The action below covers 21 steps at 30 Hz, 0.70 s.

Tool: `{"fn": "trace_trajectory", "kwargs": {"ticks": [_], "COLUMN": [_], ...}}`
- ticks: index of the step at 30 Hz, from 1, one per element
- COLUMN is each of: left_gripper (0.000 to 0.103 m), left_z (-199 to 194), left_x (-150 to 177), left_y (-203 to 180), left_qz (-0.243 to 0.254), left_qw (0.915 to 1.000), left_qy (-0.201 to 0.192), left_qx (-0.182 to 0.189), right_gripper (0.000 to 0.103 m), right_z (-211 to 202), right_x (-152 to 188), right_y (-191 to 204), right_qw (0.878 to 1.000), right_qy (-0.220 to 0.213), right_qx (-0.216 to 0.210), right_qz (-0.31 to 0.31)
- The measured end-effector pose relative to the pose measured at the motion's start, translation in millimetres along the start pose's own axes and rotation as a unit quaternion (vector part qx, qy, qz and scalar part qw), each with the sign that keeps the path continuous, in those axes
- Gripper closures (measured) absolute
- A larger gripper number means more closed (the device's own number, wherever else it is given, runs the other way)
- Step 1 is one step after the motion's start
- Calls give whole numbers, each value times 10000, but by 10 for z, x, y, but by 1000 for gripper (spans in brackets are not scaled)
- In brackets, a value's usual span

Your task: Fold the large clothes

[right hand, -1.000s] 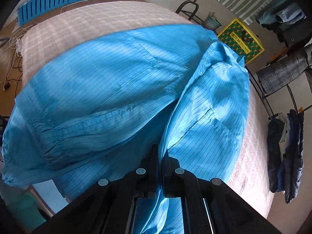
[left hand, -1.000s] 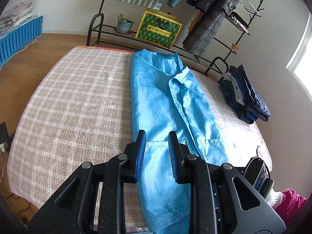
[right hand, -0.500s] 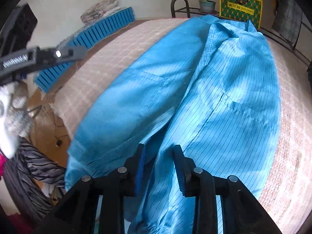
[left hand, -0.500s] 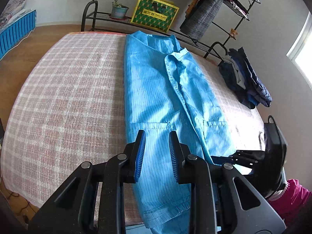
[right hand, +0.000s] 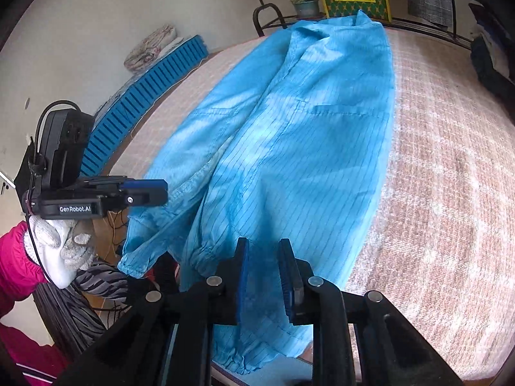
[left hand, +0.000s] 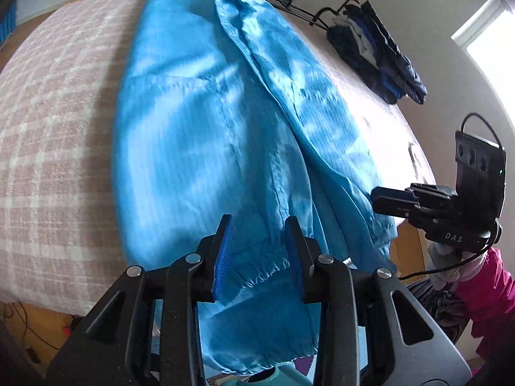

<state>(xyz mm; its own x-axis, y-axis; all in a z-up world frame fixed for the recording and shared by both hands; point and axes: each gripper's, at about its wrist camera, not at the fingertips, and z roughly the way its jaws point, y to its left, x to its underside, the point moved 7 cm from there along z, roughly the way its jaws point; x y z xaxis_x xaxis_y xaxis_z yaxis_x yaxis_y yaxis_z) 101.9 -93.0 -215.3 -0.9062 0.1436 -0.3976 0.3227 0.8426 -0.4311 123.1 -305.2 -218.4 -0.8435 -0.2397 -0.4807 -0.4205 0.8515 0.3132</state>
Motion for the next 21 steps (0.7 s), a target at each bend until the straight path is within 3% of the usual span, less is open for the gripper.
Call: {"fn": "trace_trajectory", "kwargs": {"ticks": [4,9,11,12,16,18,21], "left_gripper": [71,71,68,66,52,47,46], "left_z": [152,128,58,-7,-416,-601,-718], "left_x": [89,125,127,127,86,74,72], "left_y": [-163,-196,-148,-109,240,531,998], "left_qz": [111,209,138,68,-335,-730,-1492], "left_qw": [9999,9998,9999,9999,9978,9938,9847], "left_qy": [-12,-13,10,-31,-568,-840,-891], "left_qx": [-24,-3,58,91,69,-37,-94], "right_gripper": [84,85,80,72,51,49,49], "right_z": [184,260,143,68,-319,-432,-480], "right_x": [67,92,90,80,96,145,196], "right_y": [209,270,218,175,-198,-484,-822], "right_qw": [9992,9971,9981,9985,9975,9945,9886], "right_qy": [206,252,120,-12,-685,-797,-698], "right_qx": [-56,199,151,101,52,48,-188], "right_qz": [-334,-688,-592,-529,146,672,1322]}}
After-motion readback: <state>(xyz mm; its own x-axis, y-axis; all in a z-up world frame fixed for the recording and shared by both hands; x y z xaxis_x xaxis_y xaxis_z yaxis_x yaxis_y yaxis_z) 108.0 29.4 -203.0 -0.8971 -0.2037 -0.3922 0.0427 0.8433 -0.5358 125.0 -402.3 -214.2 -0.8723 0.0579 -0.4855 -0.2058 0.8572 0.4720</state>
